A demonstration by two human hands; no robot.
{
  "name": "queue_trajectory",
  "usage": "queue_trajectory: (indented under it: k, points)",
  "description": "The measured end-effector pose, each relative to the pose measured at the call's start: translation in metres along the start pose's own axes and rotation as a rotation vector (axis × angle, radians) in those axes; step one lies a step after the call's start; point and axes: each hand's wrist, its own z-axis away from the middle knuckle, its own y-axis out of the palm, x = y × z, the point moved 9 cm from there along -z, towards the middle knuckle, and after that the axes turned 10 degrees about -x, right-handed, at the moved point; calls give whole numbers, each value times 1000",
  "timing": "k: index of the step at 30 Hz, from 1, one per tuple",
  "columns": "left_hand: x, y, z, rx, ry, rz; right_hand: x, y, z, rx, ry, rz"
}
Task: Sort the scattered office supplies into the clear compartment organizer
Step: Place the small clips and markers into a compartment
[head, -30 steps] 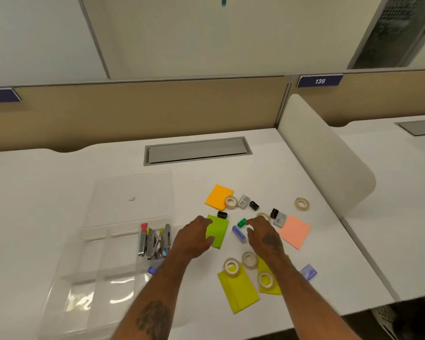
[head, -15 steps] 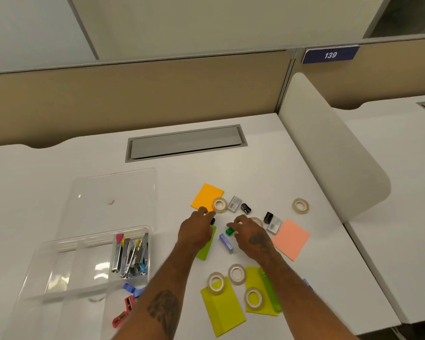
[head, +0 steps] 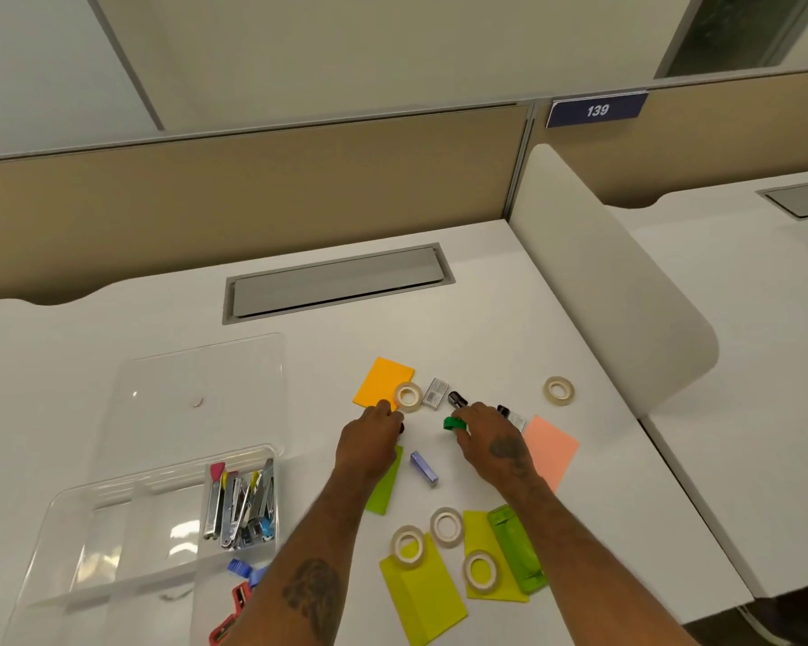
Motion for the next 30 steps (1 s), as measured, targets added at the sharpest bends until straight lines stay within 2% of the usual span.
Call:
queue_trajectory:
  k: [8, 17, 22, 30]
  points:
    - [23, -45, 28, -192, 10, 68, 44, -13, 16, -77, 17, -73]
    - [84, -92, 120, -267, -18, 225, 148, -1, 68, -92, -59, -96]
    - [117, -110, 177, -286, -46, 216, 199, 7, 107, -146, -52, -208]
    - [154, -112, 241, -231, -138, 249, 262, 25, 149, -72, -184, -131]
